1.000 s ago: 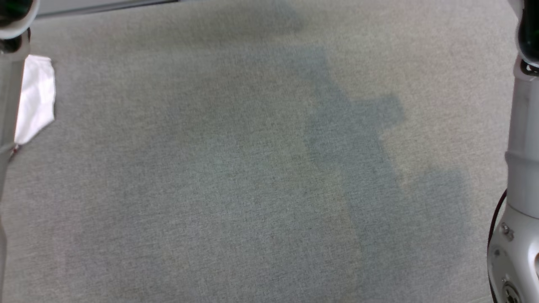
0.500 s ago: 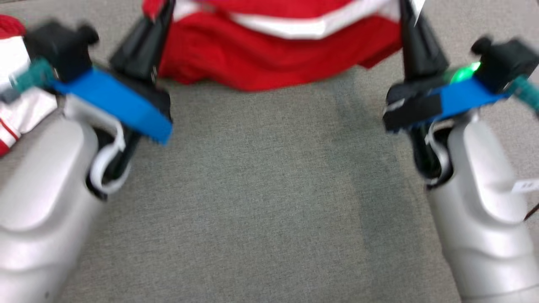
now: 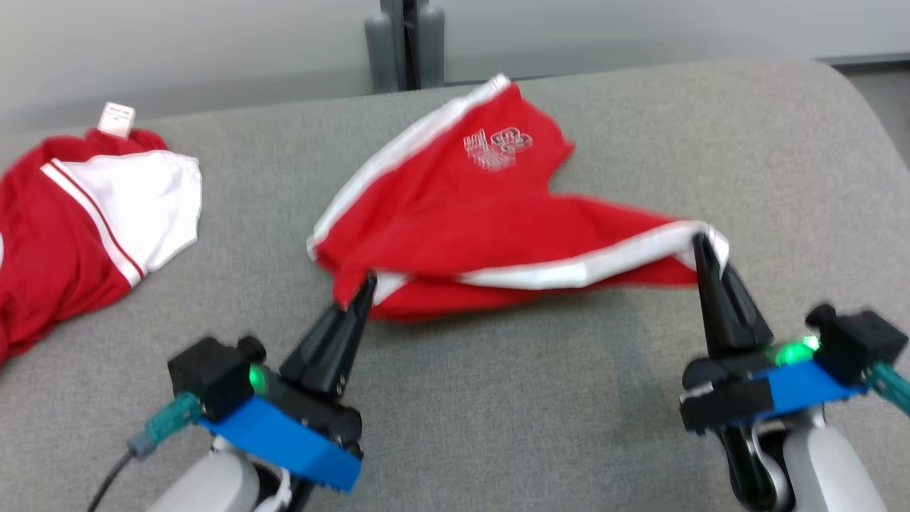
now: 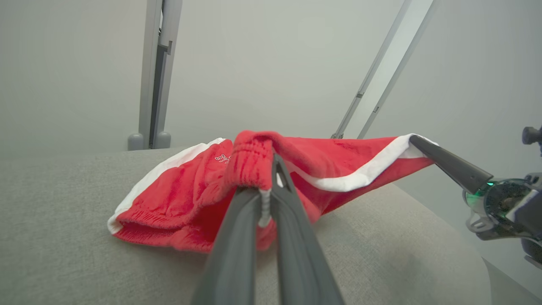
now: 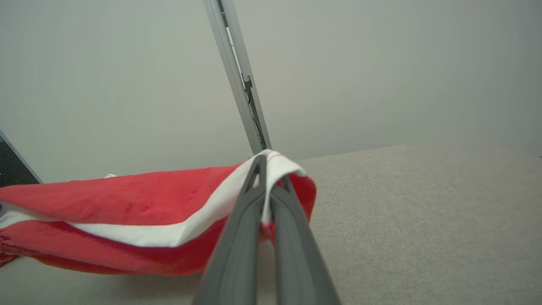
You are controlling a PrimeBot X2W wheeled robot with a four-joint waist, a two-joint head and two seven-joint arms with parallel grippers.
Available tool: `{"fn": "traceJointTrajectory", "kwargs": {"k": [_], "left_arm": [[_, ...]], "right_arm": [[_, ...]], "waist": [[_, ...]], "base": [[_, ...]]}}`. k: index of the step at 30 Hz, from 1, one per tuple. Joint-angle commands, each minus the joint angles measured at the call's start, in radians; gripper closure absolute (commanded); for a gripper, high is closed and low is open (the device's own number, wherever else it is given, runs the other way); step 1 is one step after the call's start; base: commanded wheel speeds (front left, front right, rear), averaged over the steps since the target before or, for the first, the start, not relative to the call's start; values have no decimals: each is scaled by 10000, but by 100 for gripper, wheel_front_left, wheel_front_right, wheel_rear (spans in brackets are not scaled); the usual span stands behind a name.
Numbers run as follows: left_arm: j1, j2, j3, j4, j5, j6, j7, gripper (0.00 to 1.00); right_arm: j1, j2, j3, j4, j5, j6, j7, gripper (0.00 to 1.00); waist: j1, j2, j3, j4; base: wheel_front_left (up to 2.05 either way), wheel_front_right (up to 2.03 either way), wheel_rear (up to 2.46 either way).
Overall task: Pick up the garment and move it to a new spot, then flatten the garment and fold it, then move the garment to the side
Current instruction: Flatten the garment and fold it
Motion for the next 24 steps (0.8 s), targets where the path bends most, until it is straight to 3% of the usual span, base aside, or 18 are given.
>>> {"fn": "traceJointTrajectory", "kwargs": {"k": [1, 8, 13, 16, 24], "left_arm": [[305, 63, -11, -205, -9, 100, -63, 100], [2278, 220, -211, -1730, -173, 840, -93, 100], [2790, 121, -502, -1986, -514, 923, 207, 100], [2789, -121, -530, -1688, -911, 895, 426, 100], [1844, -1237, -116, -567, -2134, 836, 830, 100]], "right_arm": [[414, 42, -78, -326, 76, 1, 124, 100], [2940, 207, -880, -3138, -347, 1, 1498, 100], [3452, 248, -1261, -3955, -576, 1, 2246, 100], [2716, 224, -1352, -3554, -551, 1, 2538, 100], [-625, -967, -849, -703, -700, 1, 3377, 100]], "waist": [[3, 0, -313, -170], [3, 0, -858, 166], [3, 0, -740, 527], [3, 0, -524, 711], [3, 0, 354, 1354]], "base": [[0, 0, 0], [0, 0, 0], [0, 0, 0], [0, 0, 0], [0, 0, 0]]}}
